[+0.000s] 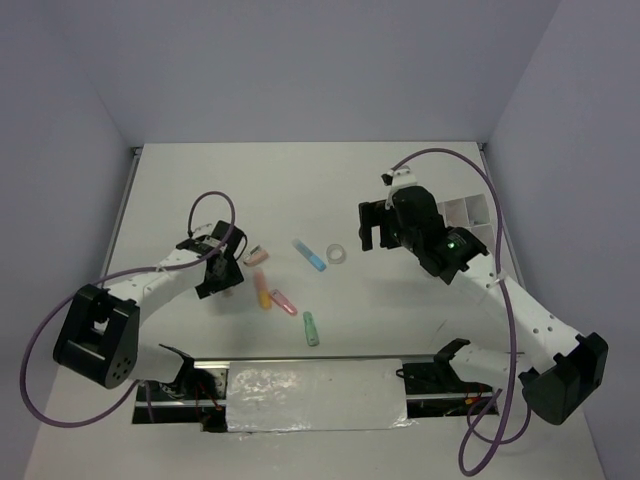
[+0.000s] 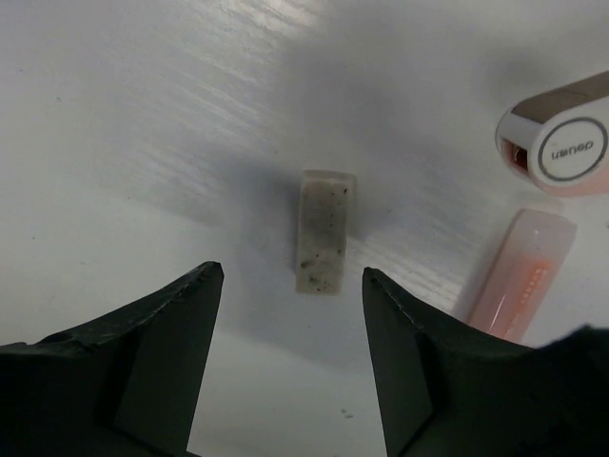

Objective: Sort the stationery into containers
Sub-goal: Pick up the stationery from the center of the board.

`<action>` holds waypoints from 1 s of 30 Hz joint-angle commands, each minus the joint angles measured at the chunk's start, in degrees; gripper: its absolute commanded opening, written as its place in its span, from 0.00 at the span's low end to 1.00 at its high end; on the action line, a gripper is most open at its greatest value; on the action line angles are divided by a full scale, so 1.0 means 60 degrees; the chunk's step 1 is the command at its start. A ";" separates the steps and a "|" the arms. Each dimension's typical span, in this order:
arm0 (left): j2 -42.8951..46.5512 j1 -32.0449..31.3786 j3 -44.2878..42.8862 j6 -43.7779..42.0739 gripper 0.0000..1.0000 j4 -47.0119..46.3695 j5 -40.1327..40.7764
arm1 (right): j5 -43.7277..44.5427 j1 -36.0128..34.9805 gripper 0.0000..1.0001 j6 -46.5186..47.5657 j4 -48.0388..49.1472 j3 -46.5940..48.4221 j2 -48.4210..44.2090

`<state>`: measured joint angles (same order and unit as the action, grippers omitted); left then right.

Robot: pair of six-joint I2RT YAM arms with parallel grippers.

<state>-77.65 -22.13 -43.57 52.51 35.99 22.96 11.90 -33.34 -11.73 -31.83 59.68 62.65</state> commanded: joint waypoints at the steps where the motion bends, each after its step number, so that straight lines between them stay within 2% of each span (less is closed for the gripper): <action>1: -0.0286 0.0304 -0.0018 -0.0197 0.72 -0.1075 -0.0546 | -0.0445 -0.0038 1.00 -0.0067 0.0443 0.0131 -0.0232; 10: -0.1253 0.1037 0.0128 -0.0593 0.67 -0.1677 -0.0927 | -0.0812 -0.0053 0.98 -0.0023 0.0545 -0.0015 -0.0261; 13: -0.1283 0.1037 0.0172 -0.0549 0.60 -0.1662 -0.0766 | -0.0695 -0.0053 0.96 -0.0038 0.0530 -0.0030 -0.0203; 16: -0.1282 0.1052 0.0143 -0.0592 0.49 -0.1662 -0.0706 | -0.0811 -0.0053 0.96 -0.0111 0.0632 -0.0103 -0.0232; 17: -0.1297 0.1052 0.0128 -0.0607 0.38 -0.1676 -0.0750 | -0.0884 -0.0068 0.96 -0.0155 0.0705 -0.0248 -0.0348; 19: -0.1312 0.1052 0.0172 -0.0578 0.24 -0.1691 -0.0911 | -0.1176 -0.0068 1.00 -0.0272 0.1115 -0.0628 -0.0539; 20: -0.1254 0.1052 0.0187 -0.0564 0.14 -0.1691 -0.0984 | -0.1323 -0.0068 1.00 -0.0374 0.1247 -0.0775 -0.0728; 23: -0.0875 0.1037 0.0260 -0.0534 0.00 -0.1604 -0.1218 | -0.1937 -0.0068 1.00 -0.0564 0.1760 -0.1258 -0.0935; 27: 0.0034 0.0920 0.0377 -0.0344 0.00 -0.1443 -0.1512 | -0.3036 -0.0111 1.00 -0.0872 0.2287 -0.1669 -0.0906; 29: 0.0517 0.0570 0.0363 0.0036 0.00 -0.1267 -0.1556 | -0.3738 -0.0287 1.00 -0.1411 0.3280 -0.2281 -0.1008; 30: 0.1085 0.0409 0.0348 0.0211 0.00 -0.1237 -0.1643 | -0.4379 -0.0433 1.00 -0.1690 0.4430 -0.2547 -0.1038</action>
<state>-77.34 -17.50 -40.95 50.57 27.73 15.59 -4.99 -33.98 -17.21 -18.28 48.14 58.24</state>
